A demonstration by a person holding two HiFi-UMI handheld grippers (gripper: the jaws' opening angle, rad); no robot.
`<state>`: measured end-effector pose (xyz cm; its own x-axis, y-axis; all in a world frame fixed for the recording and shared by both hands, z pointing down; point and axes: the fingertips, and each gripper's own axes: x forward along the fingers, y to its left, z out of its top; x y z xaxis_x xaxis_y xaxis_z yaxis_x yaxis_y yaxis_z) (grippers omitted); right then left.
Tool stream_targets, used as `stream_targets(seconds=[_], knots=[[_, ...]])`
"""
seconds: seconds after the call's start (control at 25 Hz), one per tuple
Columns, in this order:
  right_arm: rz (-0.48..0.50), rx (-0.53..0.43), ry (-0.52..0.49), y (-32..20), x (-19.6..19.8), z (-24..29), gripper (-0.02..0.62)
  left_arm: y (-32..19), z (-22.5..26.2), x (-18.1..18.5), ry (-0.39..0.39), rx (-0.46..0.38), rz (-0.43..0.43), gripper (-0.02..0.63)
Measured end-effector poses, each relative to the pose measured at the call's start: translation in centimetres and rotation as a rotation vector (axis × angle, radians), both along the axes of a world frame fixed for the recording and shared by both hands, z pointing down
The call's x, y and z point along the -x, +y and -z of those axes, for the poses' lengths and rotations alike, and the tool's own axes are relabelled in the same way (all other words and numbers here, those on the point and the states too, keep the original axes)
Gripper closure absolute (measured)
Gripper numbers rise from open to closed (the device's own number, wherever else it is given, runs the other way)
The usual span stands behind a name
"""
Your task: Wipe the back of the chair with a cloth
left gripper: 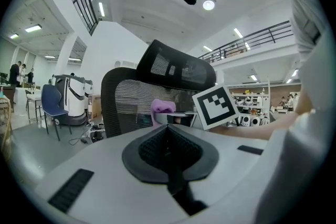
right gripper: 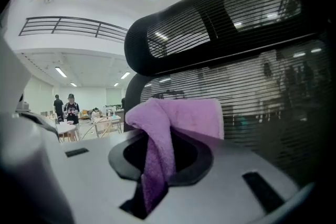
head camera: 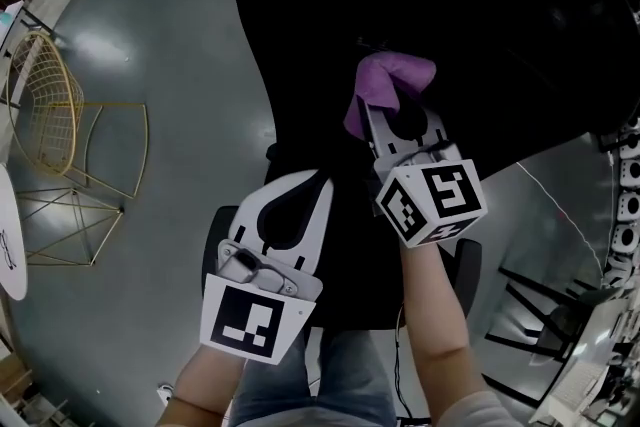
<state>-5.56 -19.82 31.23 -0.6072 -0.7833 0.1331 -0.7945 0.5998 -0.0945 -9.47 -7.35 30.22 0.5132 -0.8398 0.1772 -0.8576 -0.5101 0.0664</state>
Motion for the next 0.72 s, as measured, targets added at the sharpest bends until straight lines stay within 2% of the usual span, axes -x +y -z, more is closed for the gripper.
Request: stream_targets(seconds=[0.72], knots=[[-0.121, 0.022, -0.016, -0.1, -9.7, -0.1, 0.529, 0.3, 0.3, -6.2, 0.002, -0.005, -0.081, 0.597]])
